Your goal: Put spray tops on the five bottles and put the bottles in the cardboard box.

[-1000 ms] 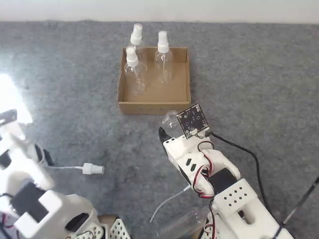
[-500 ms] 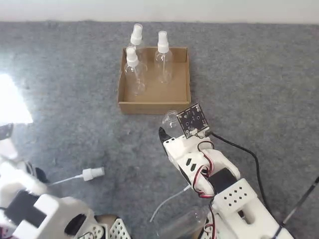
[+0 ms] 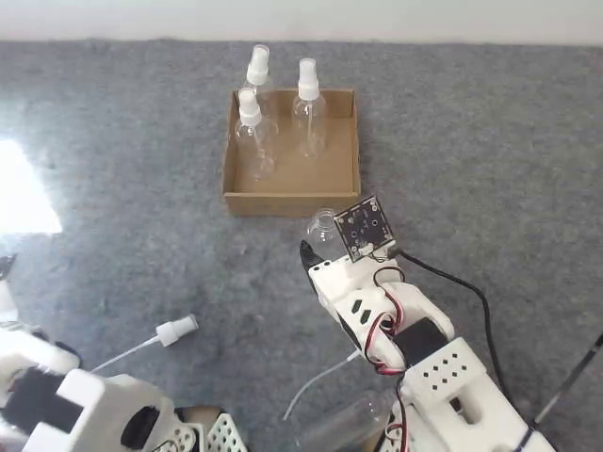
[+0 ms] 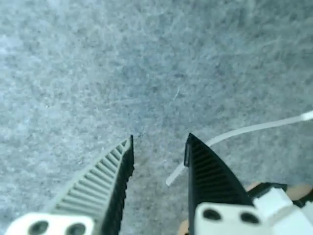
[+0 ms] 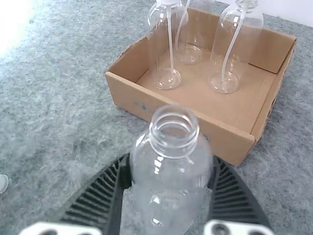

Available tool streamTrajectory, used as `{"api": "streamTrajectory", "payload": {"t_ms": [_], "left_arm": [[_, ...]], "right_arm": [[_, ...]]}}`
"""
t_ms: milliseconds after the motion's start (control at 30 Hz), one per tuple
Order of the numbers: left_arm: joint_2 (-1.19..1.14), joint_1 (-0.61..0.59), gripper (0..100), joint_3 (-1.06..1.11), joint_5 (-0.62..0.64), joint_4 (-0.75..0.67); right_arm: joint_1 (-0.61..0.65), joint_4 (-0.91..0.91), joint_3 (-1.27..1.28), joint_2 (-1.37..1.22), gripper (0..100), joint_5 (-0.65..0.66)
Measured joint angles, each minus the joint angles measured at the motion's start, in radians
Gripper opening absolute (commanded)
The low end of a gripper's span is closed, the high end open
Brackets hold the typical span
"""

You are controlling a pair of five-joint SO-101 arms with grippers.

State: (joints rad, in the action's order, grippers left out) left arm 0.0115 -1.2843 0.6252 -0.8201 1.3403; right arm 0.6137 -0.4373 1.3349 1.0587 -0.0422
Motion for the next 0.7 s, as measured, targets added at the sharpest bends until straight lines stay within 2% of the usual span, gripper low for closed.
{"api": "streamTrajectory", "payload": {"t_ms": [133,400,700], "left_arm": [[0.000,-0.008,17,-0.098,-0.080,0.141],[0.000,-0.008,17,-0.338,-0.101,0.353],[0.000,-0.008,17,-0.450,-0.101,0.376]], "right_arm": [[0.000,0.000,0.000,0.000,14.4,0.000],[0.000,0.000,0.000,0.000,14.2,0.000],[0.000,0.000,0.000,0.000,14.1,0.028]]}}
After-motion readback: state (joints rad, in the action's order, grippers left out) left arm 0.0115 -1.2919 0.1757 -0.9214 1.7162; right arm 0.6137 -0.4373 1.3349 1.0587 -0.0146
